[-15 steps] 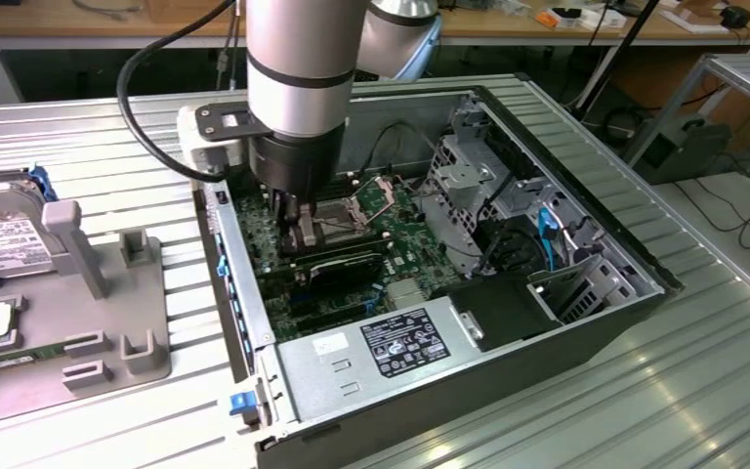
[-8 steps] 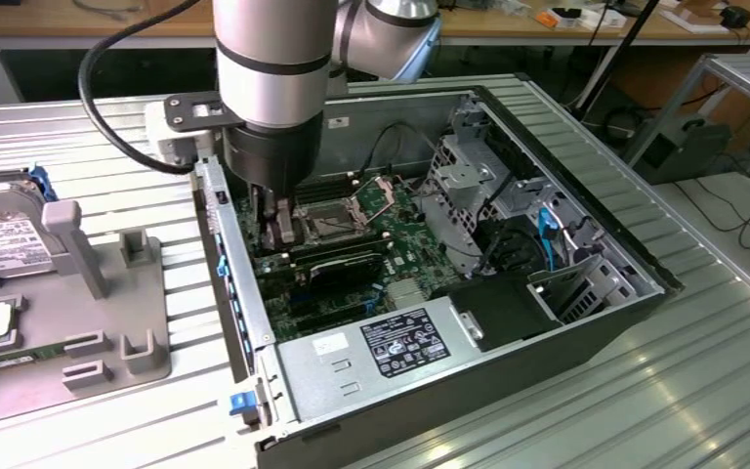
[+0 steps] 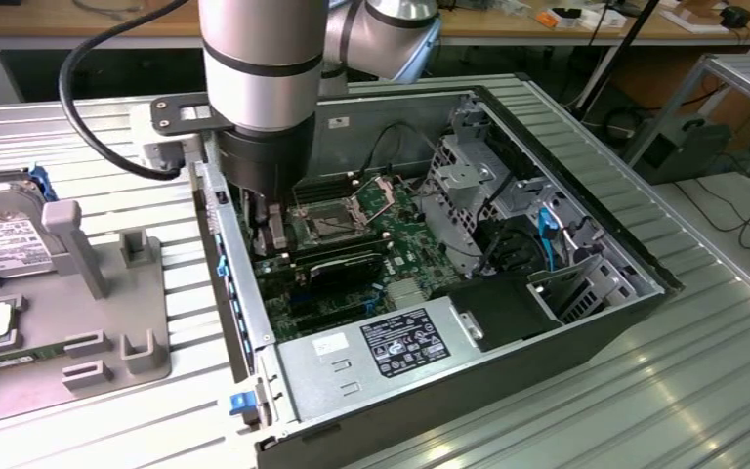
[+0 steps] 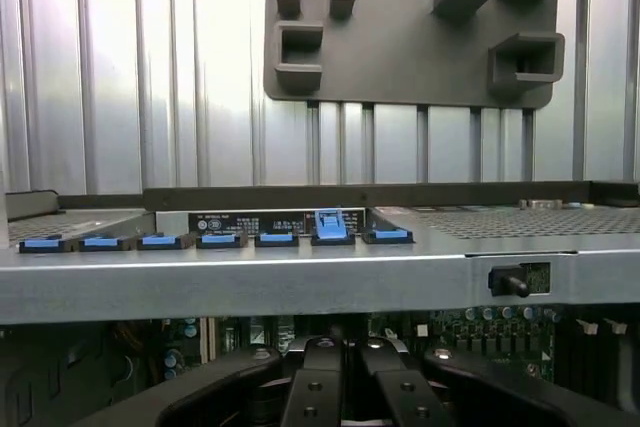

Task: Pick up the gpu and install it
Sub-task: 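Press down on the gpu until it lock into place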

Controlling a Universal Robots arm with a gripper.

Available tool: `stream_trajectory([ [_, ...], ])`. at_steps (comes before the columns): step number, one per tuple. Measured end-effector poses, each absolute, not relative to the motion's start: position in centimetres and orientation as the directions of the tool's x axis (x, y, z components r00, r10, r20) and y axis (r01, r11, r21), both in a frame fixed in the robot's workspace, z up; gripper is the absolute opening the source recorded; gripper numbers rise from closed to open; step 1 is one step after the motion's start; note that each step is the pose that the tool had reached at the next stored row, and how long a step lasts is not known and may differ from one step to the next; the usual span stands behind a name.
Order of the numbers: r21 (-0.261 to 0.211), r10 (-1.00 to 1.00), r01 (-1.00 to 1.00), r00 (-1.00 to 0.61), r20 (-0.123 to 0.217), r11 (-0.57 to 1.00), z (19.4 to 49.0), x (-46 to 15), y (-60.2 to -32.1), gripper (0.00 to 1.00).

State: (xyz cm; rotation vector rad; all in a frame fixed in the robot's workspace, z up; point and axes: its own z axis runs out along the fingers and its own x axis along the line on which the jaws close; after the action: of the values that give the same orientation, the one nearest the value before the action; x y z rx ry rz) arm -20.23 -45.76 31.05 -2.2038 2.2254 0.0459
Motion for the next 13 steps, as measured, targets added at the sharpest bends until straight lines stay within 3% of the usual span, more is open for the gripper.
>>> stream_trajectory([
  [13,0.014,-1.0,-1.0,-0.01,-0.028,0.009,31.53,-21.22,-45.83,0.1],
])
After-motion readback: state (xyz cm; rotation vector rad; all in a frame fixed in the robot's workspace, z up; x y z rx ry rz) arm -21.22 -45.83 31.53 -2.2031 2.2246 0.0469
